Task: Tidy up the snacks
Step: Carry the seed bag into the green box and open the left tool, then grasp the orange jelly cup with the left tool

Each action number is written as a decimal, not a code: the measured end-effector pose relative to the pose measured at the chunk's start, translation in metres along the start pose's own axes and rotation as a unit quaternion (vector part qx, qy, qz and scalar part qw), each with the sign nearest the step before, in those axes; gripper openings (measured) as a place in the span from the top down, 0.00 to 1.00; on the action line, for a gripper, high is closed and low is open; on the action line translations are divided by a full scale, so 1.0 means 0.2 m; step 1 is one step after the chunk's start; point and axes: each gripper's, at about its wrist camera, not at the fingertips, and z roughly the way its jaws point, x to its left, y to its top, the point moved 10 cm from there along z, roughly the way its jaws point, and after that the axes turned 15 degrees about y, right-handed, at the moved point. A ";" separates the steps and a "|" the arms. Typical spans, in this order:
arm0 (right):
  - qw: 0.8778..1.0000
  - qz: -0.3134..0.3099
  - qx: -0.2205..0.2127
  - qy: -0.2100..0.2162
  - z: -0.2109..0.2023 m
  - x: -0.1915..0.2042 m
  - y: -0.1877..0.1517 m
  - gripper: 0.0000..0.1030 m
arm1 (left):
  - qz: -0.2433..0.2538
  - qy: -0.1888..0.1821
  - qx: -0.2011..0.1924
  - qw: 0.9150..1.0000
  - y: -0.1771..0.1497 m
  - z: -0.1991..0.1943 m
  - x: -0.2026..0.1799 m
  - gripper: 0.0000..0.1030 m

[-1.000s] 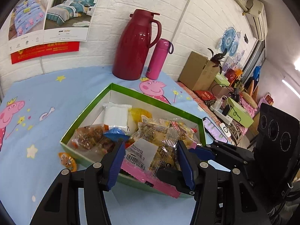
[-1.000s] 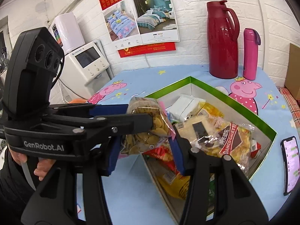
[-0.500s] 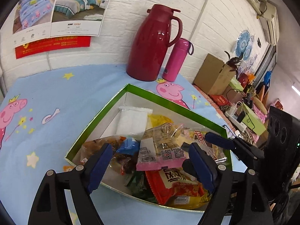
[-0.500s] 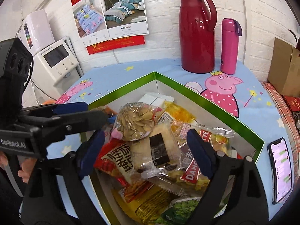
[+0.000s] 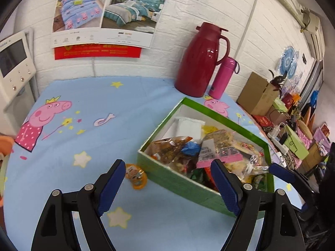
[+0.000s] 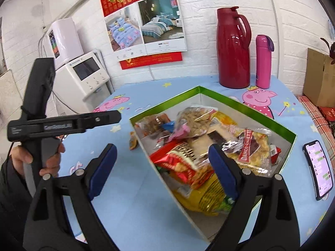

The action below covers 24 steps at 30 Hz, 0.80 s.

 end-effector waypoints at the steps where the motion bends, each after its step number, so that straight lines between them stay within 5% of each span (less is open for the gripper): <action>1: 1.000 -0.001 0.003 0.008 0.00 0.04 -0.03 0.13 | 0.000 0.007 0.004 1.000 -0.02 0.02 0.03 0.18; 8: 0.999 0.001 0.031 0.011 0.05 0.12 -0.21 0.13 | -0.018 0.048 0.044 0.998 -0.23 0.22 0.15 0.18; 11: 0.999 0.011 0.028 0.010 0.04 0.10 -0.24 0.15 | 0.012 0.066 0.044 0.997 -0.28 0.29 0.14 0.30; 21: 0.999 0.012 0.029 0.005 0.03 0.08 -0.25 0.15 | 0.037 0.089 0.039 0.995 -0.26 0.46 0.13 0.36; 24: 0.999 0.021 0.030 0.006 0.04 0.07 -0.26 0.15 | 0.051 0.087 0.036 0.994 -0.23 0.48 0.13 0.61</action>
